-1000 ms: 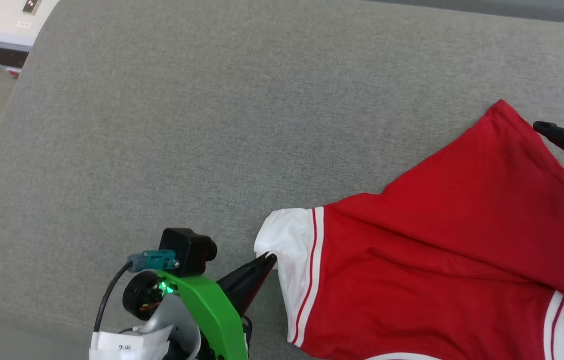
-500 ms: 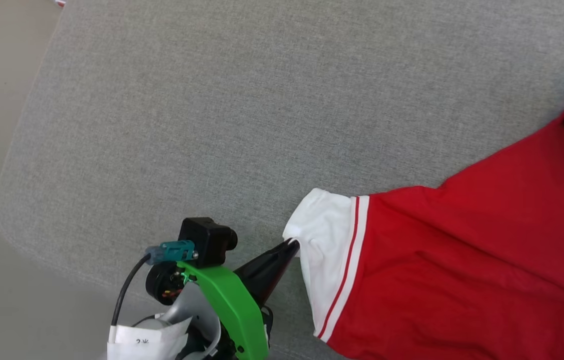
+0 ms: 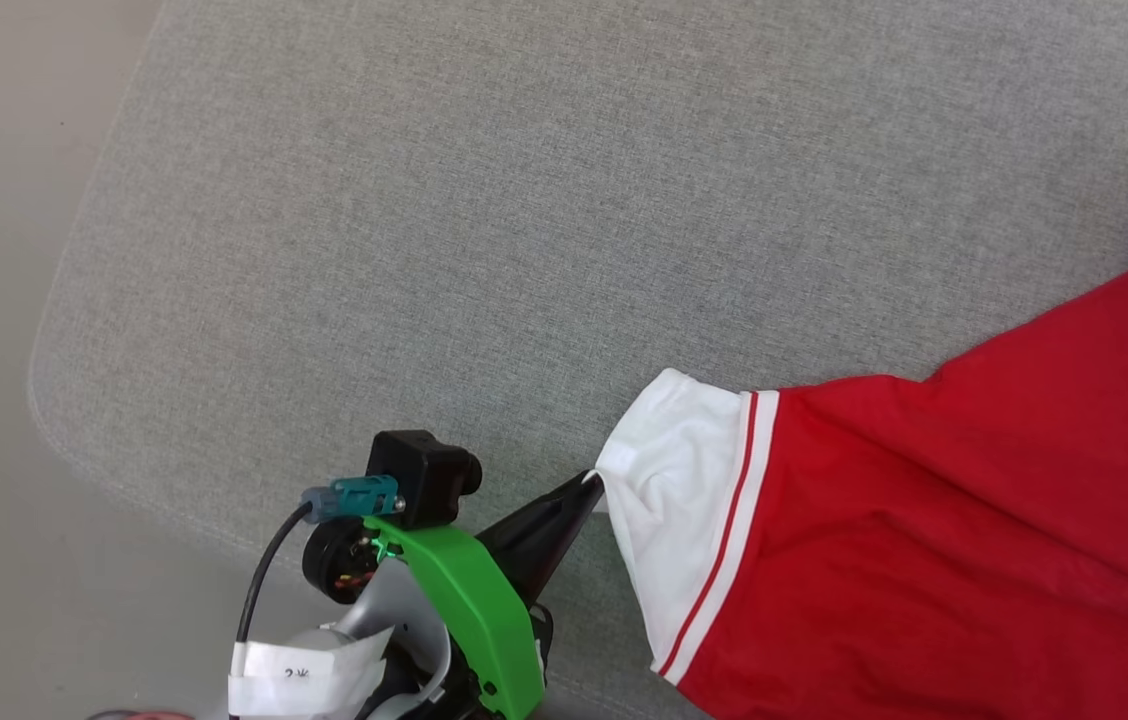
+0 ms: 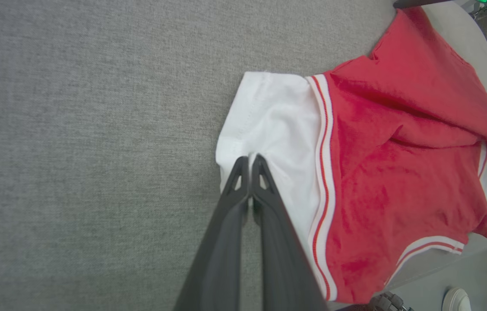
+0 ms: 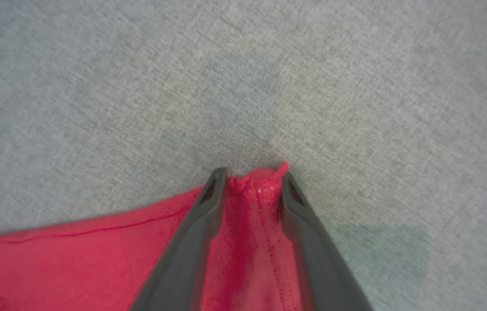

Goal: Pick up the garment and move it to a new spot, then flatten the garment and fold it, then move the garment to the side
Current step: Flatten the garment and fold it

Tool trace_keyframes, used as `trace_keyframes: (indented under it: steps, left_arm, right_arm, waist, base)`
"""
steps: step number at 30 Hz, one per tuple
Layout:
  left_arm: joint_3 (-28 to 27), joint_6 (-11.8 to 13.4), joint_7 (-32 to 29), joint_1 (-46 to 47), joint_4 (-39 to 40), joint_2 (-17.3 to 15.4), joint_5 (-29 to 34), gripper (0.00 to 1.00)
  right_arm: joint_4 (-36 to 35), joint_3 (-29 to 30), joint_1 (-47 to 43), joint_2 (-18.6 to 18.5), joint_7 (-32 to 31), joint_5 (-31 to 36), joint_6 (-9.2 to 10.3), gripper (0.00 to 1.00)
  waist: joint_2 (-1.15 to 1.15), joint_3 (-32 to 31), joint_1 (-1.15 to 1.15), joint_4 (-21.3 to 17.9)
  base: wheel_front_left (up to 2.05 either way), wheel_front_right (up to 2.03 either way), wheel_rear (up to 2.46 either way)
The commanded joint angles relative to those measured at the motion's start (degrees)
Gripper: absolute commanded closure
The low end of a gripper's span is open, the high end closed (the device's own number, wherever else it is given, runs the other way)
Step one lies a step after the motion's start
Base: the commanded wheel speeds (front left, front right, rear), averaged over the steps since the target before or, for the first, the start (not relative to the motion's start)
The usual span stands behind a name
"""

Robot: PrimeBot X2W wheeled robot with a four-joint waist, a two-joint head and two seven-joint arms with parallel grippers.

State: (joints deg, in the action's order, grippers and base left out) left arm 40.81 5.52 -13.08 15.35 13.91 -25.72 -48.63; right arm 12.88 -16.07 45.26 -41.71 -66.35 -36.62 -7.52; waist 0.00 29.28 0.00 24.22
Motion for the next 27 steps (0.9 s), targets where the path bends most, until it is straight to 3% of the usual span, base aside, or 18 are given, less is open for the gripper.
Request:
trace_keyframes:
  steps: [1, 14, 27]
  left_arm:
    - [0.0, -0.3, 0.5, 1.0, -0.2, 0.3, 0.2, 1.0]
    - [-2.0, 1.8, 0.9, 1.0, -0.7, -1.3, 0.7, 1.0]
    - [-6.1, 5.5, 0.2, 0.5, 2.1, -6.3, 1.5, 1.0]
  right_arm:
    - [1.8, -1.7, -2.8, 1.1, 0.3, -0.6, 0.03, 1.0]
    - [5.6, 0.0, 0.0, 3.1, 12.5, -2.3, 0.03, 1.0]
    - [7.3, -2.0, 0.1, 2.4, 28.2, -5.6, 0.03, 1.0]
  waist:
    - [0.0, -0.2, 0.0, 0.0]
    - [0.0, -5.0, 0.0, -3.0]
    - [0.0, -14.1, 0.0, -10.7]
  base:
    - [0.0, 0.0, 0.0]
    - [0.0, 0.0, 0.0]
    - [0.0, 0.0, 0.0]
